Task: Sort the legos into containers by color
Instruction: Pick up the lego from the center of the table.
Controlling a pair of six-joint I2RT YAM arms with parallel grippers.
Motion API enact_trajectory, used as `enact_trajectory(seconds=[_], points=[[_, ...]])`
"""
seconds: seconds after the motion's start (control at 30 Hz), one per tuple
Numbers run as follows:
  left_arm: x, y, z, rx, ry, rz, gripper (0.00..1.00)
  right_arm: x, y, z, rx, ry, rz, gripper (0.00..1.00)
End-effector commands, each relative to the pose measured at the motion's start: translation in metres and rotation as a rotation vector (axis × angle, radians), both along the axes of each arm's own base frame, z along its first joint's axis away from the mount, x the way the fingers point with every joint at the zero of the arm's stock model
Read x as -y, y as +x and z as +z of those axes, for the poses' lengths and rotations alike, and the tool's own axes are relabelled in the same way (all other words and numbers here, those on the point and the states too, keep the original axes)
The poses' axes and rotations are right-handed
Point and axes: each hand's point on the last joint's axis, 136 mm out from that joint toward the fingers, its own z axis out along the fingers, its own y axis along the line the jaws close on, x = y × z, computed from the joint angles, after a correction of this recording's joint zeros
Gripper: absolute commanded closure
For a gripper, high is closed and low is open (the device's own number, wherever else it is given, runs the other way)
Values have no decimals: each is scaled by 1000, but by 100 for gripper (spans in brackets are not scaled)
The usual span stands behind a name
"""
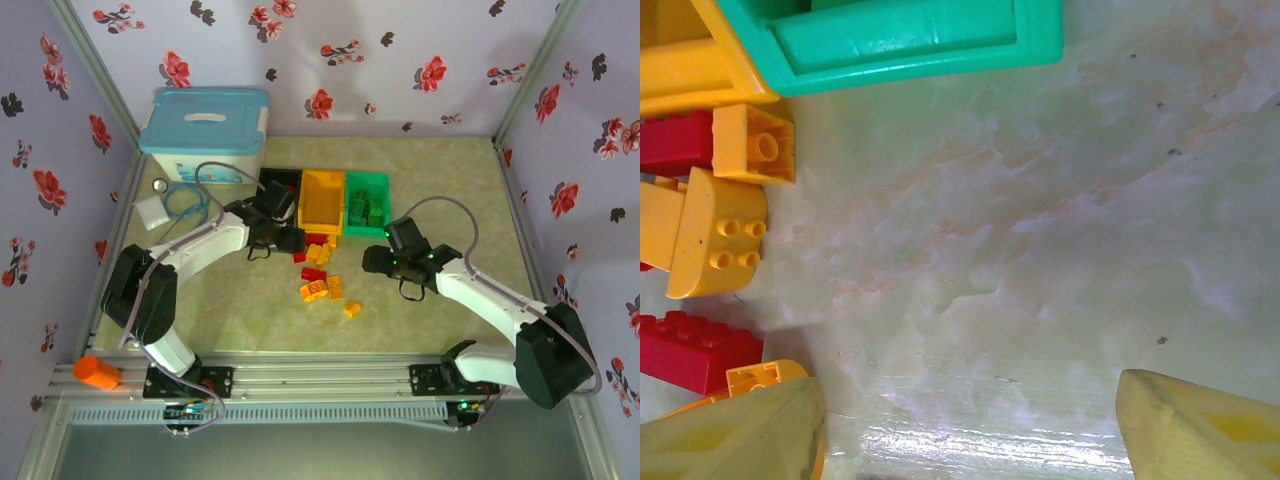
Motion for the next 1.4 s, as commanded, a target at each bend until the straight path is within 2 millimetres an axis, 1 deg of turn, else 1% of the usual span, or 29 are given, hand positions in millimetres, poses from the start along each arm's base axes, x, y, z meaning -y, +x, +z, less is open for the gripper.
enact_trajectory(seconds=[0.0, 0.27, 0.4, 0.83, 0.97, 1.07, 1.23, 1.37], points=[[4, 3, -10, -11, -48, 75, 26, -6, -1, -3, -9, 14, -2, 23], [20, 13, -25, -46, -85, 95, 27, -2, -3, 0, 2, -1, -7, 23], [25, 16, -33, -61, -84, 105, 27, 1, -5, -2, -2, -14, -7, 23], [28, 25, -50, -78, -49, 113, 30, 2, -6, -4, -2, -18, -4, 23], [23, 21, -62, -101, -14, 115, 36, 2, -6, -4, -1, -22, -5, 23], [15, 17, -65, -93, 2, 126, 41, 3, -6, -4, 0, -22, -5, 23], [4, 12, -65, -77, 36, 132, 58, 2, -6, -8, -8, -17, -6, 23], [-2, 9, -61, -68, 56, 124, 65, 1, -6, -8, -10, -13, -6, 23]])
